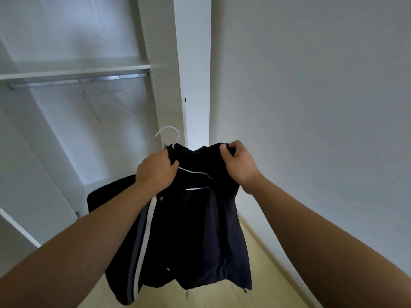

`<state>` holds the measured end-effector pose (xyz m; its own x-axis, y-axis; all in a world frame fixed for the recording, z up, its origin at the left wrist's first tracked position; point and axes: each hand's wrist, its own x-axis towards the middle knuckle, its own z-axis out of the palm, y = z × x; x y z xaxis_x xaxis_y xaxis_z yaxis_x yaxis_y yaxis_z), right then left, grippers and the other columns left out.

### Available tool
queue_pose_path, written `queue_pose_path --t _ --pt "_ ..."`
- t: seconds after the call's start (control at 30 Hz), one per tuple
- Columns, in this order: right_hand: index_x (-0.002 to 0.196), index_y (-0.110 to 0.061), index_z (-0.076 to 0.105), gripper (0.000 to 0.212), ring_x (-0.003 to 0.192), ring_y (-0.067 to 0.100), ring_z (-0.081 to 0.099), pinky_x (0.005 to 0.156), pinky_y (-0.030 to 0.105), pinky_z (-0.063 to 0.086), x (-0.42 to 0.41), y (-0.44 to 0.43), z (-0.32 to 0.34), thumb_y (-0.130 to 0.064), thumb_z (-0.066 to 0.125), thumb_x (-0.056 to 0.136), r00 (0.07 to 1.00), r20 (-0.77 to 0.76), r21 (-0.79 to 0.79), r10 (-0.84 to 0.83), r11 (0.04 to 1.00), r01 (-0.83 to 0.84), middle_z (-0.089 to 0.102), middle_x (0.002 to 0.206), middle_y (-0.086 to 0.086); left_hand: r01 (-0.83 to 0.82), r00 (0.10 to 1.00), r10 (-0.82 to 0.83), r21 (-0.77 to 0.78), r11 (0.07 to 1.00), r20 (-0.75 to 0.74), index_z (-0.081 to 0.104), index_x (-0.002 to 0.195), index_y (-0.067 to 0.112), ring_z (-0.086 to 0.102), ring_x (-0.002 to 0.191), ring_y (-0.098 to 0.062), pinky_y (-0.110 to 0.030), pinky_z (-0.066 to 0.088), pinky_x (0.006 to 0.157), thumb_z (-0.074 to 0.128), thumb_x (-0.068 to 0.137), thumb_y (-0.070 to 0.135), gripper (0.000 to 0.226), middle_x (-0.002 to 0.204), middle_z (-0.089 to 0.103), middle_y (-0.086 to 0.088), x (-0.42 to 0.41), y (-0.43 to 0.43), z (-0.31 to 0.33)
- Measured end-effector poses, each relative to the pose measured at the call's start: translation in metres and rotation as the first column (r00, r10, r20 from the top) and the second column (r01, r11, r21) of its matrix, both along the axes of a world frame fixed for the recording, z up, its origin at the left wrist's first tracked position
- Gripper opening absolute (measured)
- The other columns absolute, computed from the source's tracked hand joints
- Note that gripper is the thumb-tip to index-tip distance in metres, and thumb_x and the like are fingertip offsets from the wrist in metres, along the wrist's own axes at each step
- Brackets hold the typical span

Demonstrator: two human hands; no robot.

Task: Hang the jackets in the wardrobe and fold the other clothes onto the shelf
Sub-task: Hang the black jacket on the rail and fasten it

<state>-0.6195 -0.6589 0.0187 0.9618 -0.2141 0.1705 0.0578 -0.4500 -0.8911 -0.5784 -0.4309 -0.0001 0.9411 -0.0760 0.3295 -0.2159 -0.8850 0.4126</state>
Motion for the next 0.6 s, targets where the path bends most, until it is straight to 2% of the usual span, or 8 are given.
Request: queue_pose_path --t 0.07,0.17,0.23,0.33,0.4,0.5,0.6 --pt "0.096 -0.023 0.050 0.019 0.073 0.006 0.052 0.071 0.025 0.043 -0.006 0.017 -0.005 -0.041 0.052 0.102 0.998 0.000 0.041 0.070 0.997 -0.070 0.056 0.084 -0.010 -0.001 1.000 -0.002 -0.118 0.993 -0.026 0.053 0.091 0.014 0.057 0.066 -0.019 -0.034 0.045 0.061 0.050 0.101 0.036 0.024 0.074 0.058 -0.002 0.002 0.000 -0.003" --pt "0.083 -0.024 0.038 0.025 0.050 0.002 0.037 0.052 0.018 0.036 -0.019 0.044 -0.018 -0.027 0.056 0.101 0.984 -0.018 0.127 0.176 0.977 -0.173 0.044 0.062 -0.013 -0.004 0.998 -0.014 -0.292 0.956 -0.061 0.057 0.097 0.018 0.062 0.074 -0.021 -0.034 0.046 0.067 0.051 0.101 0.034 0.018 0.079 0.063 -0.001 0.007 -0.003 -0.006" --pt "0.083 -0.023 0.038 0.026 0.044 0.002 0.034 0.044 0.017 0.033 -0.027 0.055 -0.026 -0.016 0.055 0.101 0.966 -0.038 0.185 0.257 0.951 -0.246 0.043 0.060 -0.010 -0.017 0.996 -0.017 -0.377 0.926 -0.086 0.060 0.104 0.021 0.061 0.081 -0.019 -0.031 0.043 0.071 0.052 0.100 0.033 0.015 0.086 0.065 0.003 0.009 -0.003 -0.009" --pt "0.085 -0.022 0.042 0.024 0.053 0.007 0.038 0.048 0.019 0.035 -0.035 0.063 -0.027 -0.006 0.055 0.098 0.945 -0.014 0.214 0.326 0.924 -0.316 0.047 0.072 -0.002 -0.018 0.987 -0.062 -0.491 0.871 -0.146 0.065 0.114 0.021 0.063 0.094 -0.020 -0.033 0.046 0.079 0.053 0.099 0.032 0.021 0.100 0.069 0.002 0.011 -0.002 -0.016" --pt "0.086 -0.021 0.045 0.024 0.061 0.014 0.040 0.052 0.023 0.038 -0.039 0.066 -0.023 -0.002 0.056 0.096 0.926 0.005 0.260 0.377 0.894 -0.365 0.050 0.076 0.000 0.002 0.980 -0.122 -0.600 0.800 -0.160 0.067 0.116 0.025 0.066 0.101 -0.019 -0.038 0.051 0.090 0.055 0.098 0.030 0.023 0.106 0.072 0.004 0.008 -0.001 -0.020" --pt "0.089 -0.019 0.050 0.023 0.070 0.019 0.045 0.063 0.030 0.043 -0.040 0.066 -0.018 0.002 0.059 0.093 0.901 -0.012 0.293 0.433 0.863 -0.411 0.054 0.082 0.000 0.025 0.965 -0.208 -0.728 0.685 -0.163 0.071 0.114 0.035 0.069 0.102 -0.011 -0.038 0.053 0.097 0.057 0.098 0.030 0.022 0.106 0.074 0.012 0.003 -0.007 -0.023" --pt "0.088 -0.017 0.053 0.027 0.070 0.016 0.051 0.067 0.027 0.047 -0.041 0.061 -0.015 0.009 0.061 0.088 0.890 -0.021 0.355 0.456 0.835 -0.420 0.057 0.082 -0.001 0.009 0.943 -0.261 -0.770 0.638 -0.205 0.070 0.116 0.033 0.070 0.102 -0.012 -0.040 0.053 0.100 0.057 0.100 0.036 0.021 0.107 0.075 0.009 0.003 -0.012 -0.021"
